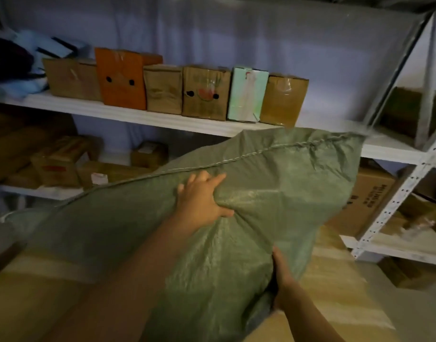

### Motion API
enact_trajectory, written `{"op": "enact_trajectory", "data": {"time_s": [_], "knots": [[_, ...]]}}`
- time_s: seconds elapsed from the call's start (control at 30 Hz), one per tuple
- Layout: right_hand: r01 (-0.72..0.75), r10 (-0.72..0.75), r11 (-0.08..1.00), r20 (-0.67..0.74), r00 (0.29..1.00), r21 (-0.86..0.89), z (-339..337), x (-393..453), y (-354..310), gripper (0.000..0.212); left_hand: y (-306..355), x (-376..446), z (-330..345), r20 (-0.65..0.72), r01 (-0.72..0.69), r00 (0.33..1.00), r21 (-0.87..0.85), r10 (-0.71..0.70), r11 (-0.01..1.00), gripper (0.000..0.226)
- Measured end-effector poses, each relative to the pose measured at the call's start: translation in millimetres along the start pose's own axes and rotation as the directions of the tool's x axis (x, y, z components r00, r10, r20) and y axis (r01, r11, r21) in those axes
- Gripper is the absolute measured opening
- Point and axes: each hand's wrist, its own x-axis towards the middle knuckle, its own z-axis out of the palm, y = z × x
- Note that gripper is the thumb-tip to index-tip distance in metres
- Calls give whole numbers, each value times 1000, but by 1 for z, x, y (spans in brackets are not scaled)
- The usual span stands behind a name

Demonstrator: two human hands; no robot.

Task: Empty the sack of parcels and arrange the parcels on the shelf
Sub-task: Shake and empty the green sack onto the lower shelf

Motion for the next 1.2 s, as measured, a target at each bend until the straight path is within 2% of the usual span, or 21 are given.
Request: {"op": "enact_trajectory", "data": {"time_s": [0.07, 0.1, 0.17, 0.2, 0.27, 0.33, 0.43, 0.53, 0.57, 0.63, 0.7, 0.73, 0.77, 0.83, 0.87, 0.9, 0.97, 1.0, 1.07, 1.13, 1.2], "knots": [[2, -2, 1000, 60, 998, 0, -1, 25, 5, 136, 2, 2, 16, -86, -5, 996, -348, -27, 937, 62], [16, -19, 999, 82, 996, 34, -3, 40, 3, 133, 6, 4, 19, -122, 1, 990, -516, -75, 856, 51], [42, -60, 987, 114, 992, 153, 8, 15, -19, 124, 22, 14, 8, -152, -8, 977, -734, -152, 679, 38], [104, -133, 972, 126, 983, 209, 14, 1, -33, 114, 30, 21, -2, -157, -31, 973, -811, -166, 584, 32], [276, -316, 921, 113, 942, 274, 21, -22, -58, 78, 45, 30, -22, -168, -92, 975, -900, -144, 426, 28], [339, -379, 901, 111, 919, 269, 19, -22, -66, 57, 48, 31, -25, -157, -107, 984, -899, -85, 425, 34], [386, -383, 922, 121, 916, -2, 3, 3, -53, 46, 29, 19, -2, -20, 33, 995, -847, -94, 531, 29], [280, -259, 944, 133, 957, -176, 0, 12, -49, 48, 5, 15, 8, 111, 252, 954, -804, -280, 539, 27], [278, -256, 941, 130, 958, -192, 2, 15, -54, 48, 0, 17, 6, 107, 290, 937, -773, -334, 564, 27], [299, -282, 917, 104, 954, -262, 9, 14, -70, 43, -2, 26, -2, 0, 287, 930, -624, -367, 727, 20], [329, -348, 875, 9, 937, -354, 11, 13, -89, 36, 9, 33, -13, -122, 206, 952, -421, -280, 883, 17], [343, -381, 877, -53, 923, -336, 9, 9, -101, 35, 16, 36, -17, -127, 163, 966, -376, -225, 912, 20], [379, -421, 884, -114, 900, -274, 7, 3, -113, 38, 22, 39, -17, -69, 147, 980, -387, -187, 910, 35], [464, -499, 866, -247, 831, -189, -5, -11, -136, 49, 28, 47, -8, 132, 189, 981, -443, -145, 876, 86], [497, -525, 851, -304, 795, -169, -11, -17, -146, 56, 28, 50, 1, 179, 193, 975, -376, -133, 906, 109], [546, -563, 823, -353, 747, -157, -17, -23, -157, 63, 23, 54, 11, 181, 180, 975, -289, -131, 940, 124], [664, -653, 734, -415, 633, -143, -28, -31, -178, 72, 2, 65, 29, 159, 218, 969, -208, -187, 953, 136], [705, -688, 696, -411, 598, -138, -31, -32, -187, 75, -9, 70, 36, 188, 254, 956, -161, -224, 954, 133], [730, -733, 665, -324, 598, -157, -37, -30, -196, 64, -23, 74, 46, 238, 217, 944, 82, -230, 973, 110], [691, -757, 653, -251, 603, -312, -42, -28, -197, 31, -28, 72, 51, 149, 122, 974, 302, -173, 946, 69], [630, -778, 622, -274, 566, -465, -41, -30, -197, 18, -29, 73, 52, 31, 109, 991, 389, -131, 915, 36]]}}
